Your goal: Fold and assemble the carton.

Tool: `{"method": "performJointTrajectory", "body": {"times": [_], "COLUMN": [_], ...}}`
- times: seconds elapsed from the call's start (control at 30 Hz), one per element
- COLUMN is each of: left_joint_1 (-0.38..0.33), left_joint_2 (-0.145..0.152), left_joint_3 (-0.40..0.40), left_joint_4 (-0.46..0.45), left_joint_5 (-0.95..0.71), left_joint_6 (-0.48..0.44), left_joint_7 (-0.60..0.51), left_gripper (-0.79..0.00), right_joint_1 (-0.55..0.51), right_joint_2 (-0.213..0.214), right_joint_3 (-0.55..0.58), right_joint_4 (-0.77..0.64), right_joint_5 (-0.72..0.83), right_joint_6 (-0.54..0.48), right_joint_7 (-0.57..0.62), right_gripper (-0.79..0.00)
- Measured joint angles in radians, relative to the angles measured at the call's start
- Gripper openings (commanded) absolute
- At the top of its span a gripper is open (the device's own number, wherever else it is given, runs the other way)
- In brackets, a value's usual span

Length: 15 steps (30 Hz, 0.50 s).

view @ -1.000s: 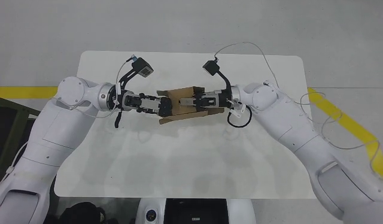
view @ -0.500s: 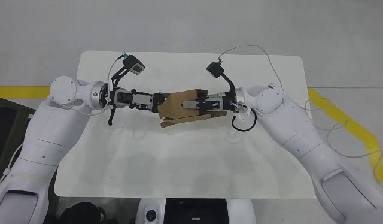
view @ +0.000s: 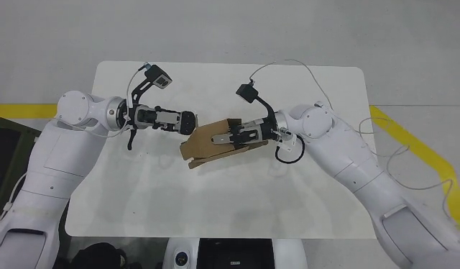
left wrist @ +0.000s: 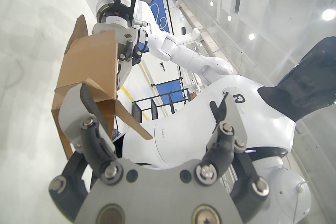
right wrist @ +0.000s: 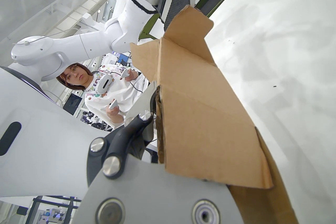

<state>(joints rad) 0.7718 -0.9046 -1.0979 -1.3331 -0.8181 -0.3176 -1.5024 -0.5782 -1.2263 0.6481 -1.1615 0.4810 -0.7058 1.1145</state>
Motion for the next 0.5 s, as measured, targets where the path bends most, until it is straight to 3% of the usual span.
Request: {"method": "performJointTrajectory", "body": {"times": [0.5], "left_joint_1": [-0.003], "left_joint_2": [-0.010], "left_joint_3": [-0.011], "left_joint_4": [-0.002], "left_joint_5": [0.009], "left_joint_6": [0.011], "left_joint_7": [-0.012], "left_gripper": [0.000], "right_joint_1": [0.003], "right_joint_2": [-0.014], "right_joint_3": [0.024], "right_joint_4": [0.040], "right_joint_5": [0.004], "right_joint_6": [-0.036], "right_joint_7": [-0.036], "right_gripper": [-0.785]}}
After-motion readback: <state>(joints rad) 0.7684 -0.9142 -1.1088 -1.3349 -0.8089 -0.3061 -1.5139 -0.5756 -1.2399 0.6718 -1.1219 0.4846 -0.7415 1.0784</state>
